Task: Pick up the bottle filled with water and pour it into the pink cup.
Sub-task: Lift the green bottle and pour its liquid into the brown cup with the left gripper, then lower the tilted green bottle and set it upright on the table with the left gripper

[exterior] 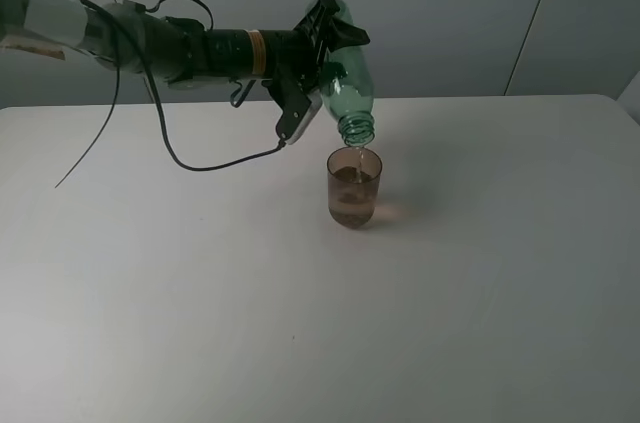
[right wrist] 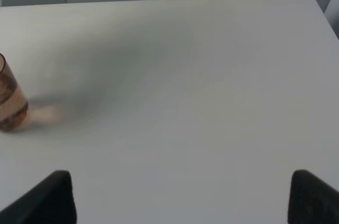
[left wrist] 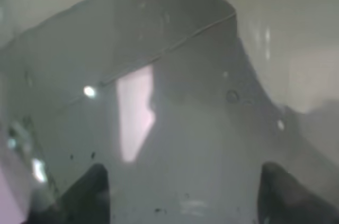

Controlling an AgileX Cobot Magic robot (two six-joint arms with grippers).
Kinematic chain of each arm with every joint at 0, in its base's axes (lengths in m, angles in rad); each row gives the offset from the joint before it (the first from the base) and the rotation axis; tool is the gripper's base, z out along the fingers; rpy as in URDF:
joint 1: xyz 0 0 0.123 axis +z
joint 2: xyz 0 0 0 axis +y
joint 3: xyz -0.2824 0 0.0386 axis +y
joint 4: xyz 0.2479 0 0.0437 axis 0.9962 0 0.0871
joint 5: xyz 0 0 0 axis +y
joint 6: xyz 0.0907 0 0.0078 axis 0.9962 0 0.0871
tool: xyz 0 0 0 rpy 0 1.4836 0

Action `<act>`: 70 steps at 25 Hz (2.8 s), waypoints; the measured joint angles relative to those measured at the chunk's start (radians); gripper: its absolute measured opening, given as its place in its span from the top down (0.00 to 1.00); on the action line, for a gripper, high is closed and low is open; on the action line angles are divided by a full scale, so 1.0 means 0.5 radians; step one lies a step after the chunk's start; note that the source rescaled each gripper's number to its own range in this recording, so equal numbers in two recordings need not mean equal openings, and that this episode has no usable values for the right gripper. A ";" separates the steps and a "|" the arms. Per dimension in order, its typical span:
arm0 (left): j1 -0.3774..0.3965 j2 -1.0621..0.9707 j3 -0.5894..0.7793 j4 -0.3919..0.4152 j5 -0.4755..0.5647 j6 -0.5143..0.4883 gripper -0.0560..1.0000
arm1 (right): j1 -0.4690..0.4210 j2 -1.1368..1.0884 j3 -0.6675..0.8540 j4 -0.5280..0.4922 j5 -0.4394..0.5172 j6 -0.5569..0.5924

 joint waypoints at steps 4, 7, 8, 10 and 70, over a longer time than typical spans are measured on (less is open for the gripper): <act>-0.001 -0.013 0.000 0.024 0.031 0.069 0.95 | 0.000 0.000 0.000 0.000 0.000 0.000; -0.005 -0.013 0.000 0.033 0.045 0.109 0.95 | 0.000 0.000 0.000 0.000 0.000 0.000; -0.005 -0.013 0.000 0.035 0.051 0.129 0.95 | 0.000 0.000 0.000 0.000 0.000 0.000; -0.008 -0.013 0.000 0.035 0.056 0.164 0.95 | 0.000 0.000 0.000 0.000 0.000 0.000; 0.195 -0.576 0.888 -1.392 0.205 -2.788 0.95 | 0.000 0.000 0.000 0.000 0.000 0.000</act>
